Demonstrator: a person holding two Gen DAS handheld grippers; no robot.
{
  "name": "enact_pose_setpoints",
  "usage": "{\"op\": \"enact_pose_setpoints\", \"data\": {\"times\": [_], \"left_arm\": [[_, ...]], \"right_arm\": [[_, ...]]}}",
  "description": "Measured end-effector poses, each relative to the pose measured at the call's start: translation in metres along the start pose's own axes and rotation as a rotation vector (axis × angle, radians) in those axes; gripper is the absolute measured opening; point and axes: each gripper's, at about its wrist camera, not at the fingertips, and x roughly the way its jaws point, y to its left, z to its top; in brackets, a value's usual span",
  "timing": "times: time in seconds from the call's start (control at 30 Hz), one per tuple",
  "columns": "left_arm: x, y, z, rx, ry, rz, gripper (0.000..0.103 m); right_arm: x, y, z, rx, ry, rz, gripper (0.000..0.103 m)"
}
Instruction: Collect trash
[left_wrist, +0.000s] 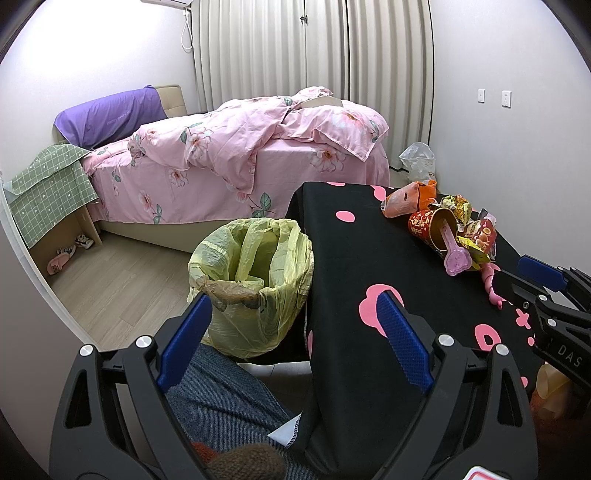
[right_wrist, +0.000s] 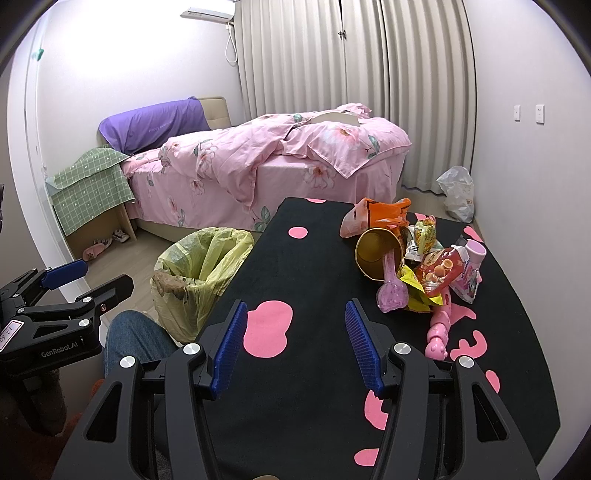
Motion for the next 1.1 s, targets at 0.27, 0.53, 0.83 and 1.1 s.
{"op": "enact_pose_setpoints", "data": {"times": [0.27,0.53,0.83,1.1], "left_arm": [[0.001,0.0,0.0,-0.002,0.004,-0.001,0.086],[0.027,-0.009,0.006,0.034,-0.005,-0.162,0.086],[0.097,-0.055,0.027,0.133,0.022,-0.38,0.086],[0.169,-0.088,0.048,0.079,0.126,-0.464,0.09]], "right_arm": [[0.0,0.0,0.0,0.0,0.002,0.001,0.053],[0.004,-0.021,0.003,-0.023,-0.016,-0.077,0.053],[0.03,-0.093,0.008,-0.019,0.033,-0.191,0.053],[0.062,-0.155,-0.001,0.057,0.117,-0.138,0.053]]}}
